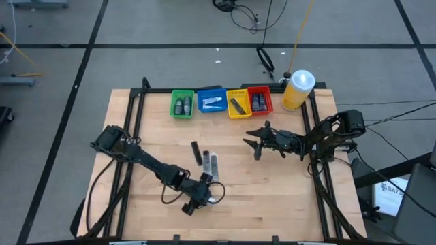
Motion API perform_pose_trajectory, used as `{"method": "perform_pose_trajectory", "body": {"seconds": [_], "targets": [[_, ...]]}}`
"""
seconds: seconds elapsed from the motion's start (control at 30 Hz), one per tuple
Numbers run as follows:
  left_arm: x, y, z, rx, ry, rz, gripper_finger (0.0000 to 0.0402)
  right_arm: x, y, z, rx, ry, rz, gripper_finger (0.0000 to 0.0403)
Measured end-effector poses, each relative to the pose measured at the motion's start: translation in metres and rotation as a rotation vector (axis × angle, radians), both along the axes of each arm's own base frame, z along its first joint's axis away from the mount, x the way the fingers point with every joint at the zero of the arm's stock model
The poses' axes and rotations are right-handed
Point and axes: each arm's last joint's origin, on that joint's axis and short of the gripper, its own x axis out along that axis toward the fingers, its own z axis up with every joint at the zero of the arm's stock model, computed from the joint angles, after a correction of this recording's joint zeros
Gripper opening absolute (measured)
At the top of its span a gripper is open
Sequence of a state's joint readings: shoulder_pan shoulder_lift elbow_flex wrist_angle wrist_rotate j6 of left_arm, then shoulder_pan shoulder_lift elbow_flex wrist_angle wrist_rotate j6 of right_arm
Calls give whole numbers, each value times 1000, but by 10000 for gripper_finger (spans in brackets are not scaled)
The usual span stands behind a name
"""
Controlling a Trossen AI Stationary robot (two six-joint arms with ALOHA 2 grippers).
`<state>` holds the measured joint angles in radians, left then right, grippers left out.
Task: Pick & Place Travel size toiletries
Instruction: Put the white toothpaste into the blue bin
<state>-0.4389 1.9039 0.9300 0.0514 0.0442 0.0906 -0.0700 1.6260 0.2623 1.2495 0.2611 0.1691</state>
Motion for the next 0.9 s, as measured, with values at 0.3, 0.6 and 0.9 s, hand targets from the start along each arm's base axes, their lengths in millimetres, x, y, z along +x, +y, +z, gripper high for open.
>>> {"method": "perform_pose_trajectory", "body": {"seconds": [0.3,0.6,0.9], "targets": [[8,22,1,-41,34,51,119,0,0,0,-1,1,0,171],[3,63,66,78,-101,150,68,0,0,0,-8,7,2,171],[2,190,123,351,-361,442,70,0,0,0,-27,6,6,171]]}}
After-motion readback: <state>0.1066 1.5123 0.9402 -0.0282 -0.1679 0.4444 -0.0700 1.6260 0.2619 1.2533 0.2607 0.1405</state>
